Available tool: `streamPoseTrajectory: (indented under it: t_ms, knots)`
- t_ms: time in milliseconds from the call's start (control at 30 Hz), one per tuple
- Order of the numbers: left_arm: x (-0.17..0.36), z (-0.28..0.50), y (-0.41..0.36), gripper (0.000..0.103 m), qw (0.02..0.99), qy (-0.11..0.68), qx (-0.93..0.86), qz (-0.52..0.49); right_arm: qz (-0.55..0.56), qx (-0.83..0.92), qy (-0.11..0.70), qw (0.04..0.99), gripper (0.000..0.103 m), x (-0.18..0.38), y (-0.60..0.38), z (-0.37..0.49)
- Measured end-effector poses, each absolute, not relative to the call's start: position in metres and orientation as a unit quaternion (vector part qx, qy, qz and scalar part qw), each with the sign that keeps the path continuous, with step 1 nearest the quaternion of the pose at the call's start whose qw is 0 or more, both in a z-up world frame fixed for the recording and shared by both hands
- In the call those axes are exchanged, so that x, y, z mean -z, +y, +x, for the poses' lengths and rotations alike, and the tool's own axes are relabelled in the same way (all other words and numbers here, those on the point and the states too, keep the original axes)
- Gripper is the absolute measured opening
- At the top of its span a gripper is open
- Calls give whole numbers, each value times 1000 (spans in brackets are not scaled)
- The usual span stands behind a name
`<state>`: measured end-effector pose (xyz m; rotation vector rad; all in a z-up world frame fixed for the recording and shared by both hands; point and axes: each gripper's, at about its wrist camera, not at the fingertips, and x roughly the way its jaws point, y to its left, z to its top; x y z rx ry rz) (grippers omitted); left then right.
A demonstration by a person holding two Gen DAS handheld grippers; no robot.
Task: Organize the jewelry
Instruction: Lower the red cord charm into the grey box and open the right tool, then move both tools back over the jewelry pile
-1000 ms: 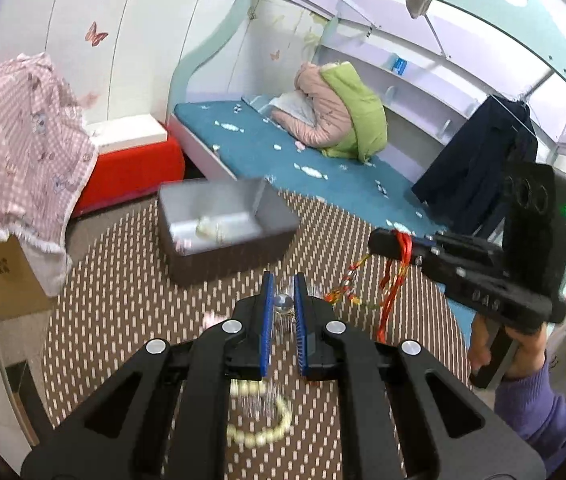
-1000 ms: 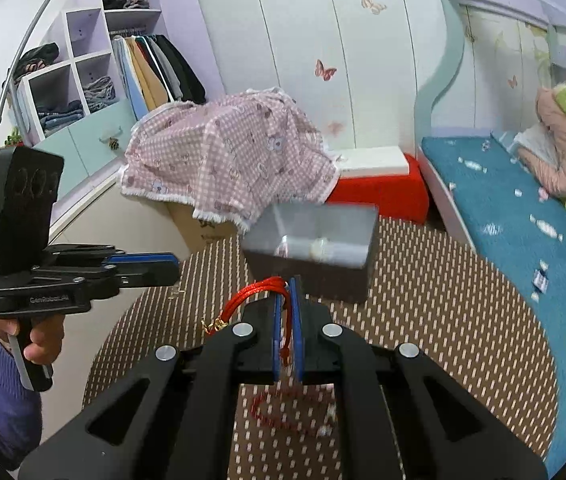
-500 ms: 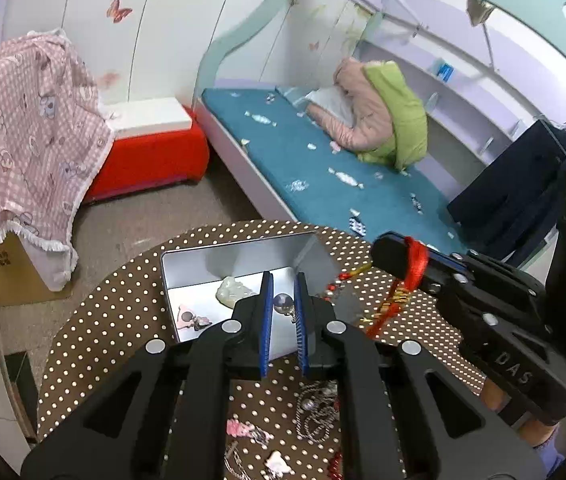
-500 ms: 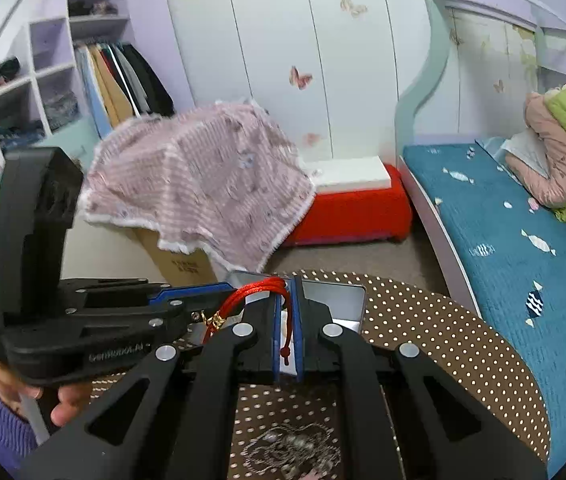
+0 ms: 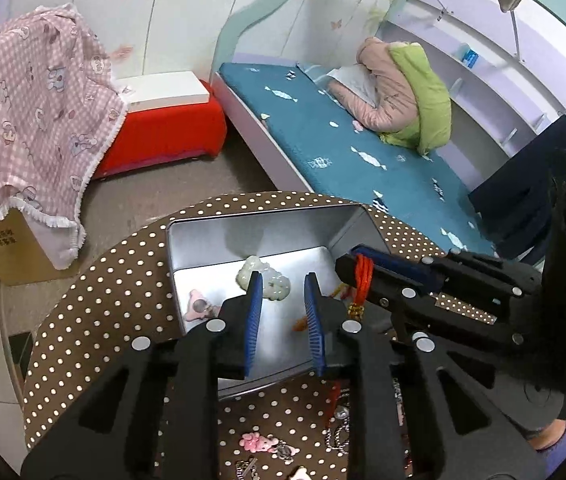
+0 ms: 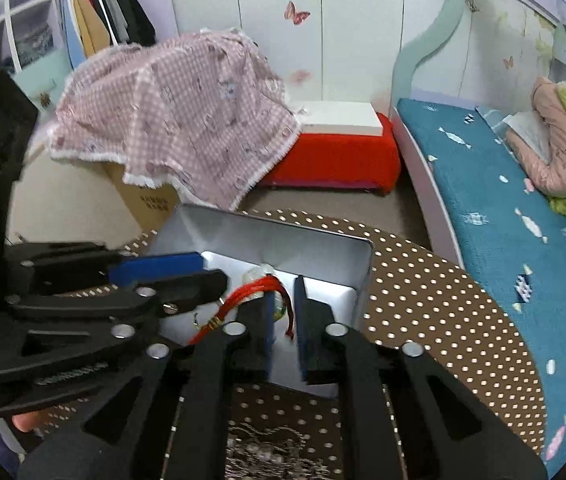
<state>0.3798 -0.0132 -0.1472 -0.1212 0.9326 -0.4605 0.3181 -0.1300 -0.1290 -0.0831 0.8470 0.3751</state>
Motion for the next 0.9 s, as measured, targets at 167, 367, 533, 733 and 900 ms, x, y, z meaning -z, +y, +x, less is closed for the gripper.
streamPoseTrajectory:
  t_ms: [167, 367, 533, 733, 900]
  knots:
    - [144, 371, -2, 32, 870, 440, 211, -64, -70, -173, 434, 882, 42, 129, -132, 318]
    - [128, 347, 7, 43, 882, 420, 207, -48, -86, -177, 407, 892, 57, 112, -134, 293]
    - [118, 306, 17, 61, 896, 396, 198, -27, -82, -188, 383, 901, 57, 103, -141, 262]
    - [125, 244, 41, 67, 910, 379, 170, -6, -67, -195, 369, 906, 57, 107, -159, 213]
    - [153, 208, 50, 67, 897, 411, 162, -10, -54, -188, 378, 905, 57, 127, -173, 182]
